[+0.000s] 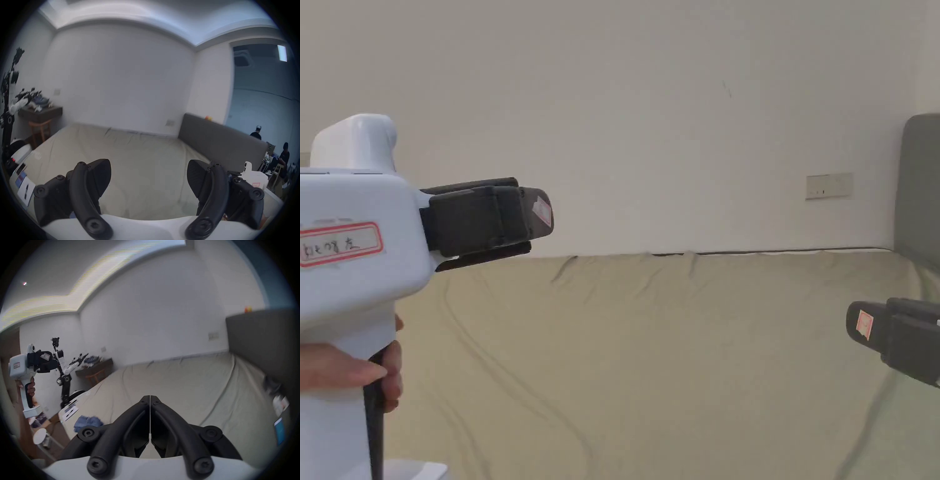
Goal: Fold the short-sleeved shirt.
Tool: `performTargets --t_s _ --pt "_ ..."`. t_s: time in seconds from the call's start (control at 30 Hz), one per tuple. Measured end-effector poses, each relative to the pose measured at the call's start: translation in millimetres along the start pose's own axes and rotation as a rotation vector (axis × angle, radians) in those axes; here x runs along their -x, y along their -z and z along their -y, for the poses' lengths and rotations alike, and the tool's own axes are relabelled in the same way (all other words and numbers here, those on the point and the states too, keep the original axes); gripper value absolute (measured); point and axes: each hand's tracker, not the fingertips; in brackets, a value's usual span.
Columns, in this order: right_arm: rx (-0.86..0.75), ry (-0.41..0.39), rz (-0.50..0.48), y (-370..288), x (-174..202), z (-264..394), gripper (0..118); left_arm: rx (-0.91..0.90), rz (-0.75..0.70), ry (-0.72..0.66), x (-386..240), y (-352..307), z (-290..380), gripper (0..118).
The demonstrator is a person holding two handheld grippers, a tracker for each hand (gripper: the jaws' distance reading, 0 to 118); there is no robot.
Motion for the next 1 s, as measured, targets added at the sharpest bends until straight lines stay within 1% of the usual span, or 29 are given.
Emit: performTargets --t_s 0.03,0.1,0.13,0.17,0.2,0.23,0.27,0.3,0.37,0.43,0.5,0.57,0.6,0.67,0.7,0.73,0.77,0.8,0.83,0.87,0.93,0.97,1.0 --pt "-0.043 -0.037 0.022 -8.8 6.6 -7.0 3 -0.065 -0.031 0.015 -3.7 0.4 3.4 107" --pt "-0.107 -0.116 0.127 -17.7 18.0 -16.1 3 -0.283 -0.237 0.017 -21.9 4.0 27.3 107" --pt "-0.129 -0.151 0.174 -19.7 23.4 -17.3 3 -0.353 -0.346 0.032 -28.1 10.5 42.4 107" --pt "-0.146 -0.191 0.223 -21.0 28.3 -16.5 3 -0.362 -0.466 0.096 -33.7 20.4 61.7 107" --pt "-0.151 -0.226 0.236 -23.0 35.3 -17.6 3 -0.300 -0.551 0.180 -38.7 28.0 73.3 107" --pt "-0.166 -0.258 0.253 -23.3 37.7 -15.2 3 -0.245 -0.580 0.239 -42.2 34.0 84.2 107" --pt "-0.191 -0.264 0.286 -22.2 39.7 -11.5 3 -0.217 -0.564 0.286 -43.8 39.0 98.3 107" --pt "-0.217 -0.276 0.304 -21.0 40.8 -8.4 3 -0.169 -0.539 0.282 -50.2 41.2 109.6 107" --pt "-0.219 -0.284 0.328 -16.0 41.0 -2.5 3 -0.075 -0.462 0.219 -50.8 44.0 122.3 107" --pt "-0.199 -0.293 0.317 -17.0 40.8 -0.6 3 -0.024 -0.400 0.163 -46.6 46.5 127.4 107" --pt "-0.196 -0.297 0.301 -17.7 38.9 1.9 3 -0.007 -0.435 0.155 -44.6 45.8 123.6 107" --pt "-0.202 -0.304 0.306 -18.2 37.8 3.1 3 -0.074 -0.508 0.162 -42.1 42.6 120.8 107" --pt "-0.211 -0.301 0.309 -18.0 35.3 3.9 3 -0.106 -0.518 0.171 -42.5 38.2 119.1 107" --pt "-0.215 -0.297 0.322 -17.2 34.3 3.5 4 -0.114 -0.506 0.181 -45.2 32.0 116.3 107" --pt "-0.212 -0.294 0.320 -16.1 33.6 3.0 28 -0.114 -0.501 0.195 -47.1 27.5 115.1 107" --pt "-0.194 -0.290 0.321 -14.9 33.1 2.2 66 -0.123 -0.503 0.205 -49.2 25.7 115.0 112" --pt "-0.156 -0.278 0.320 -11.2 32.7 1.6 109 -0.117 -0.512 0.210 -51.8 25.2 113.9 118" --pt "-0.121 -0.252 0.334 -12.8 34.3 3.4 118 -0.120 -0.519 0.211 -53.7 23.4 114.8 118" --pt "-0.167 -0.263 0.327 -18.6 31.8 8.7 118 -0.135 -0.515 0.214 -53.8 20.8 113.7 118" --pt "-0.164 -0.269 0.303 -16.8 32.6 9.0 118 -0.142 -0.512 0.214 -54.8 20.1 113.9 118" --pt "-0.161 -0.282 0.328 -16.7 32.4 12.9 118 -0.136 -0.491 0.226 -55.5 21.5 112.8 118" --pt "-0.140 -0.279 0.355 -16.6 31.4 13.2 118 -0.111 -0.490 0.240 -58.8 17.3 110.9 118" --pt "-0.141 -0.267 0.361 -8.3 34.2 11.4 118 -0.086 -0.500 0.260 -60.8 19.5 110.4 118"
